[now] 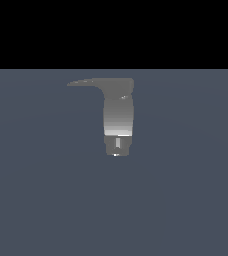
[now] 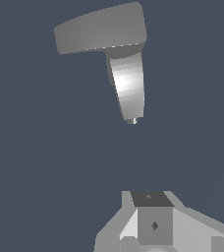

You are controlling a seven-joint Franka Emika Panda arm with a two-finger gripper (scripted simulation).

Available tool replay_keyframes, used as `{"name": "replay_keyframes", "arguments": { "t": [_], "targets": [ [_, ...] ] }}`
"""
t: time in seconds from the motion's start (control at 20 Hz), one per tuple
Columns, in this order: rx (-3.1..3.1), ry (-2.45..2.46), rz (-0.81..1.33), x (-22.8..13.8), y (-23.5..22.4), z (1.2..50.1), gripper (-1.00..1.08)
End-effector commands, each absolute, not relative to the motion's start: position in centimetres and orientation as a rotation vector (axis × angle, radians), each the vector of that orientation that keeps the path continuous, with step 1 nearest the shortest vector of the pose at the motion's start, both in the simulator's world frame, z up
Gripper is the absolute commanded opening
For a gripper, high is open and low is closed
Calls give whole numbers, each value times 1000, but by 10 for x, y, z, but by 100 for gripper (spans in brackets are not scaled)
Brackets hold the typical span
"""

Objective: Turn on the faucet by rotating a designated handle.

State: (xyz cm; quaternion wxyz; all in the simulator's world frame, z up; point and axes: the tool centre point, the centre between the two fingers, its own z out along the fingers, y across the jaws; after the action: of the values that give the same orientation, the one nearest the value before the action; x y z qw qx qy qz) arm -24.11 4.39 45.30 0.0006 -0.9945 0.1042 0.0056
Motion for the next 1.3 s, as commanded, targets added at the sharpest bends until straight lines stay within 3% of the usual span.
{"name": "replay_keyframes", "arguments": {
  "t": [0.0,1.25],
  "targets": [
    [-3113,409,18,-234,54,446,-100],
    [-2890,1210,17,-134,131,372,-100]
  ]
}}
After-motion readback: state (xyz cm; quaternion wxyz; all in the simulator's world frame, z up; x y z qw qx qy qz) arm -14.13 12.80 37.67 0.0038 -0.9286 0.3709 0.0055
